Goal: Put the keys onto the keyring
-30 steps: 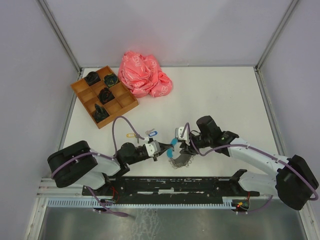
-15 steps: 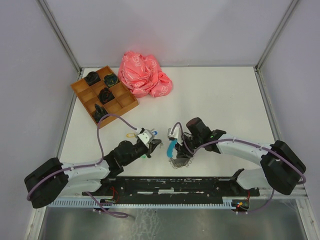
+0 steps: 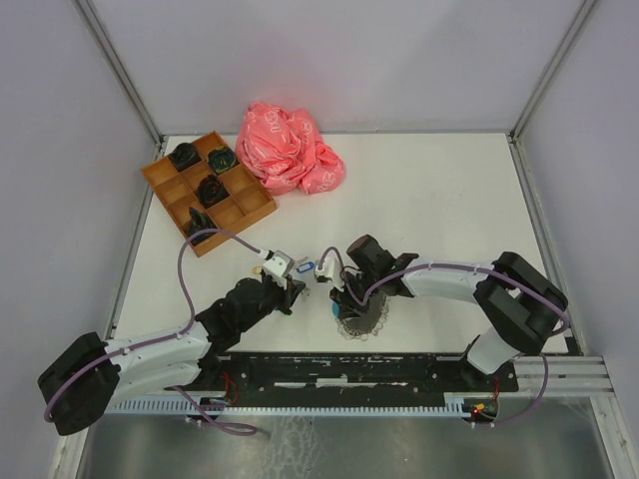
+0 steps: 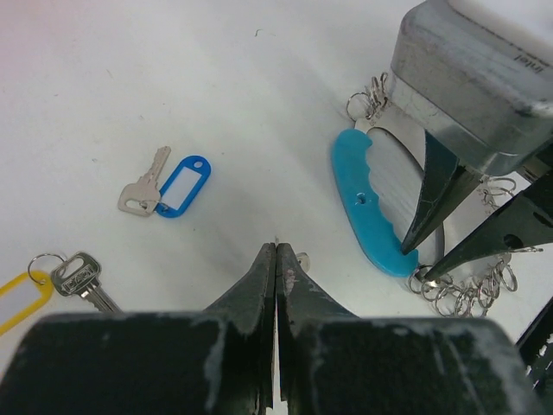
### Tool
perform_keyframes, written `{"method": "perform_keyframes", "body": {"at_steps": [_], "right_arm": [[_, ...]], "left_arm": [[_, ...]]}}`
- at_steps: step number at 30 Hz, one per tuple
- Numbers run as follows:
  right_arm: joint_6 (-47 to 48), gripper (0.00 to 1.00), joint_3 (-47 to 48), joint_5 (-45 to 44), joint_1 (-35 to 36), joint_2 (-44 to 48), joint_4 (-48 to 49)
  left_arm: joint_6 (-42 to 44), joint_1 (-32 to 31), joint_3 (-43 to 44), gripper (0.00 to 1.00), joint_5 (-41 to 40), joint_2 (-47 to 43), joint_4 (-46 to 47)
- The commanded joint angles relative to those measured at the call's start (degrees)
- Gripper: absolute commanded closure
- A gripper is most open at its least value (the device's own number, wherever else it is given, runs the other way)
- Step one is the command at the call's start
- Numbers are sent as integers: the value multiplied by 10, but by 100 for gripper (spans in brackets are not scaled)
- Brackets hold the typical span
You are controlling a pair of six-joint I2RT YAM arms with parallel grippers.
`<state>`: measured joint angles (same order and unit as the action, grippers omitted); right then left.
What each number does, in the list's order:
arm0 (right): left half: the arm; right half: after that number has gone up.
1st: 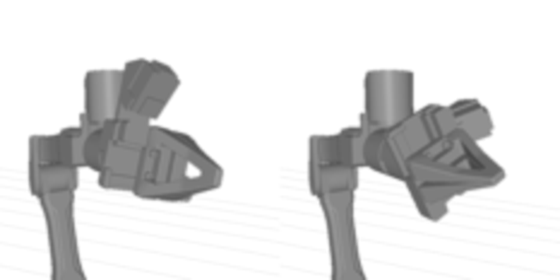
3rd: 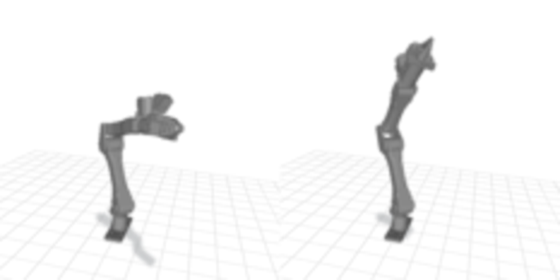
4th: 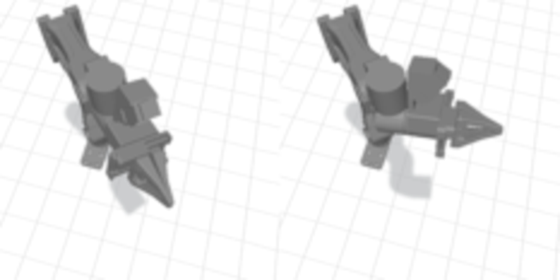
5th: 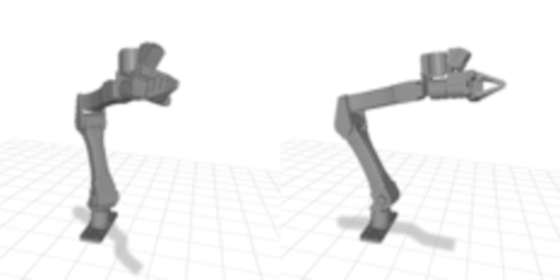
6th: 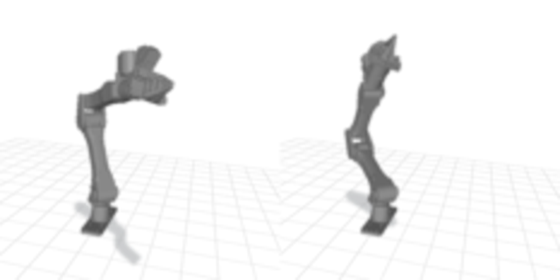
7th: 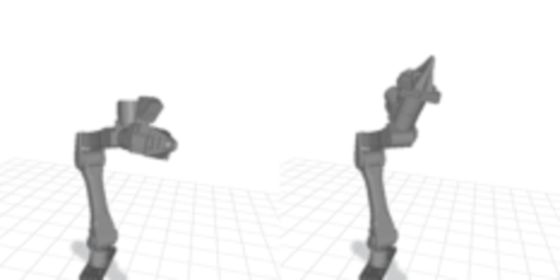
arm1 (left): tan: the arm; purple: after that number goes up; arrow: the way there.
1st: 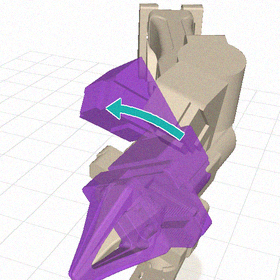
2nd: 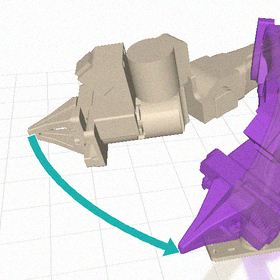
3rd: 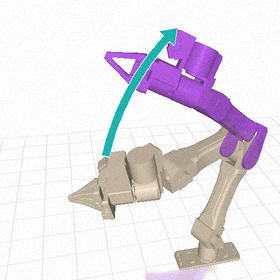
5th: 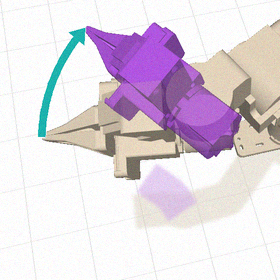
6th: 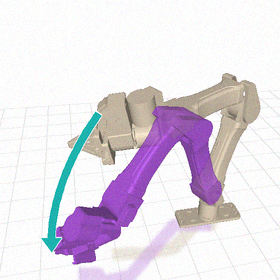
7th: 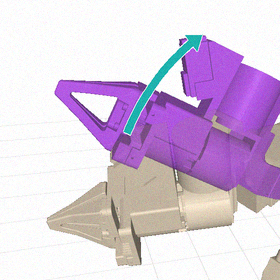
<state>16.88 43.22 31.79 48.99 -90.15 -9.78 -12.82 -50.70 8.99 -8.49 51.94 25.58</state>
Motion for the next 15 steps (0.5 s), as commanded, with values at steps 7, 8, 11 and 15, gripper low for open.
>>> {"method": "perform_keyframes", "body": {"at_steps": [7, 8, 11, 15], "right_arm": [[10, 80, 60, 18, 5, -40, -59], [12, 83, 65, 16, 5, -41, -70], [14, 94, 77, -2, 4, -35, -94], [3, 99, 79, -47, -8, -4, -102]], "left_arm": [[-31, 4, 16, 97, 10, 20, 14], [-31, 4, 17, 97, 13, 23, 15], [-30, 4, 19, 97, 19, 26, 21], [-26, 4, 22, 97, 26, 27, 27]]}}
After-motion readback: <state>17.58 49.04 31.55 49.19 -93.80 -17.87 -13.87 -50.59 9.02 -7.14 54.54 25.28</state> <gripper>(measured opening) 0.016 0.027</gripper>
